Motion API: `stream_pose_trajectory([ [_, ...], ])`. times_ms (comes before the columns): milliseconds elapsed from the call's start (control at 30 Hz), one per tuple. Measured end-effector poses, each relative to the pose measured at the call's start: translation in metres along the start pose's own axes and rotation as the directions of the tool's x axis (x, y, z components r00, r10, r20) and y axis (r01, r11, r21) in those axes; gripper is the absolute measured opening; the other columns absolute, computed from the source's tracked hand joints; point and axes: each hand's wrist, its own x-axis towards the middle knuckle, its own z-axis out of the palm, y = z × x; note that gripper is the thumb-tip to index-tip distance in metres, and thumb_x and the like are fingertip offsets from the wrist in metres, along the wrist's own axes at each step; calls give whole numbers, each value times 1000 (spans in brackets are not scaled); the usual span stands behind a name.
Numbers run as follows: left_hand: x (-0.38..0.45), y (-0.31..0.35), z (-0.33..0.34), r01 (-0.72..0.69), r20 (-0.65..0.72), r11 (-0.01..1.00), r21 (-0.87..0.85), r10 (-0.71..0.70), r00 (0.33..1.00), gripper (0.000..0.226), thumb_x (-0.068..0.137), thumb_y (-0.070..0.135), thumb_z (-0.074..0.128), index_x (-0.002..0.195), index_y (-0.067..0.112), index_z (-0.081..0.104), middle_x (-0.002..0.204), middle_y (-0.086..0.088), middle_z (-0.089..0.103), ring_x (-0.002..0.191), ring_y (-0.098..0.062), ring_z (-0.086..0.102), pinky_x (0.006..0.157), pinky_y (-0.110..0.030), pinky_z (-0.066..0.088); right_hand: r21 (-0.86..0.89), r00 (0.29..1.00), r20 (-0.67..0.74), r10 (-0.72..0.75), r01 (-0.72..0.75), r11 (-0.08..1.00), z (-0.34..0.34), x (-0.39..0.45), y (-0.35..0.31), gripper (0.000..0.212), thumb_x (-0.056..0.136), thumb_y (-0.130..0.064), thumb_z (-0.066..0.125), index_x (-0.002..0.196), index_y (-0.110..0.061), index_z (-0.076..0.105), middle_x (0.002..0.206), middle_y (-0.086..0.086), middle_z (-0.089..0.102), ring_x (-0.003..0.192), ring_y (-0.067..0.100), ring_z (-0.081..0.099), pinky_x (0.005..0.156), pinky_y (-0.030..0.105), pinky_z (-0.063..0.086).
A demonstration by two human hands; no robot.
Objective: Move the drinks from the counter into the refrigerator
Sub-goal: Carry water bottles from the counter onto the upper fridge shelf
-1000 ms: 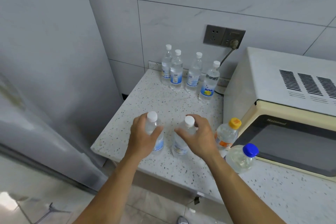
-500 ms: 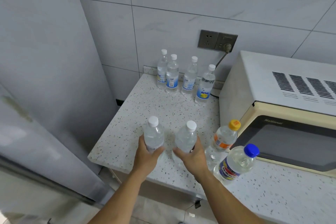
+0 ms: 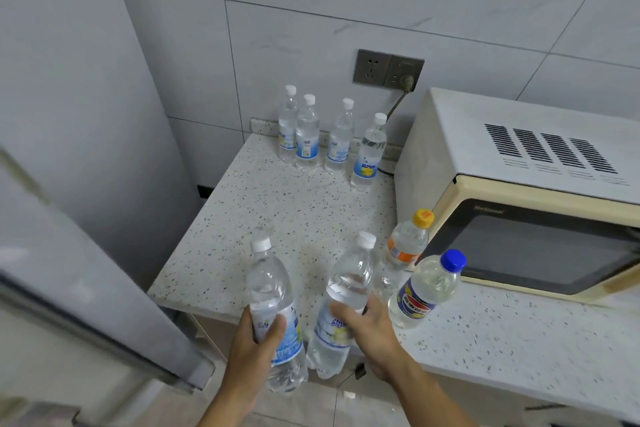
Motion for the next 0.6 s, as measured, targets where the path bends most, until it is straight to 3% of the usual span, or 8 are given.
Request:
stream_pose_trajectory([
  [133, -27, 0, -3, 81, -50, 996, -42, -83, 995, 28, 74, 50, 72, 101, 45, 70, 106, 2, 76, 96, -18, 74, 67, -23, 58, 169, 990, 91, 112, -126, 978, -3, -5, 3, 60, 65, -51, 78, 114, -17, 68, 104, 13, 75, 96, 32, 73, 84, 46, 59],
  [267, -59, -7, 1, 111, -156, 991, -73, -121, 980, 44, 74, 54, 65, 114, 33, 65, 104, 3, 77, 93, -19, 75, 68, -24, 59, 265, 942, 249, 226, -291, 919, -4, -10, 12, 76, 58, -52, 79, 115, -5, 67, 102, 26, 72, 90, 39, 73, 72, 43, 59],
  [400, -100, -22, 9, 116, -265, 986, -117, -143, 953, 47, 78, 50, 64, 119, 28, 62, 108, 2, 76, 97, -21, 74, 71, -26, 59, 247, 873, 417, 254, -378, 892, 0, -22, 24, 80, 57, -54, 82, 120, -9, 66, 105, 23, 72, 95, 36, 72, 77, 44, 58],
  [600, -168, -41, 9, 128, -456, 960, -250, -234, 859, 49, 76, 49, 63, 117, 24, 61, 104, -2, 77, 93, -23, 75, 66, -25, 59, 8, 715, 614, 334, -429, 903, 25, -46, 44, 58, 73, -41, 71, 121, -8, 65, 108, 20, 74, 98, 34, 73, 74, 39, 60],
])
